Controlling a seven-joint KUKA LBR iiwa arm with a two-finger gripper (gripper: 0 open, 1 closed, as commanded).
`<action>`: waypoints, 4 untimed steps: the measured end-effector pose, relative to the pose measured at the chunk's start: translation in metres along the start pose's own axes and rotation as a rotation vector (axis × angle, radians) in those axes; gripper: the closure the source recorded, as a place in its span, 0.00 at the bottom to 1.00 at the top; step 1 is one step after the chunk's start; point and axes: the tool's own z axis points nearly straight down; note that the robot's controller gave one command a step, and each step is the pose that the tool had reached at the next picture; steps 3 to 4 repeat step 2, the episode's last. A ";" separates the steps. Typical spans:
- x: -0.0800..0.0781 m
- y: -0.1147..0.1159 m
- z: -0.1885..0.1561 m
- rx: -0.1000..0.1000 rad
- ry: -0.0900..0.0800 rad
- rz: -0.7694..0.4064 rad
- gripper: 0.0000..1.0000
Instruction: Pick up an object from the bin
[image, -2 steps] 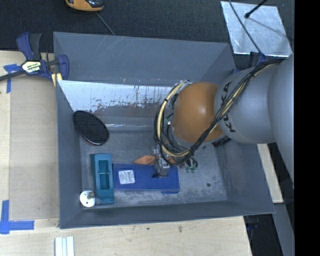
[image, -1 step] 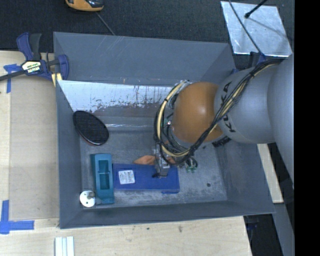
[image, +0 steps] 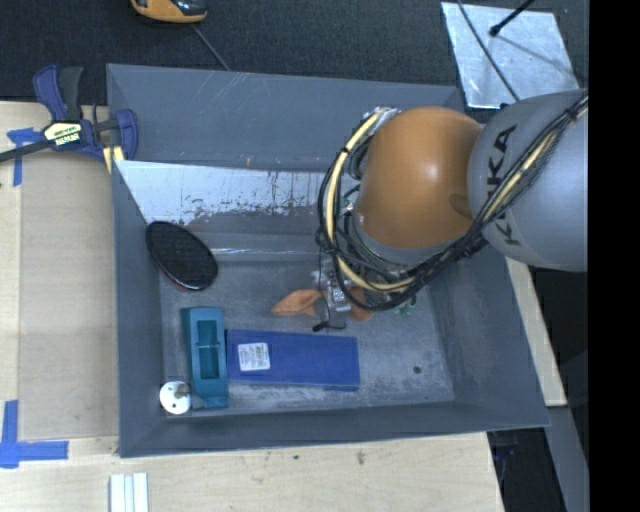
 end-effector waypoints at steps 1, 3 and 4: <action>0.000 0.000 0.000 0.000 0.000 0.000 1.00; 0.003 0.003 -0.041 0.000 0.003 0.013 1.00; 0.003 0.003 -0.041 0.000 0.003 0.013 1.00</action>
Offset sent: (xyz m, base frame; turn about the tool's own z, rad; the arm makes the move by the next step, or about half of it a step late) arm -0.0050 0.0035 0.0568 0.0178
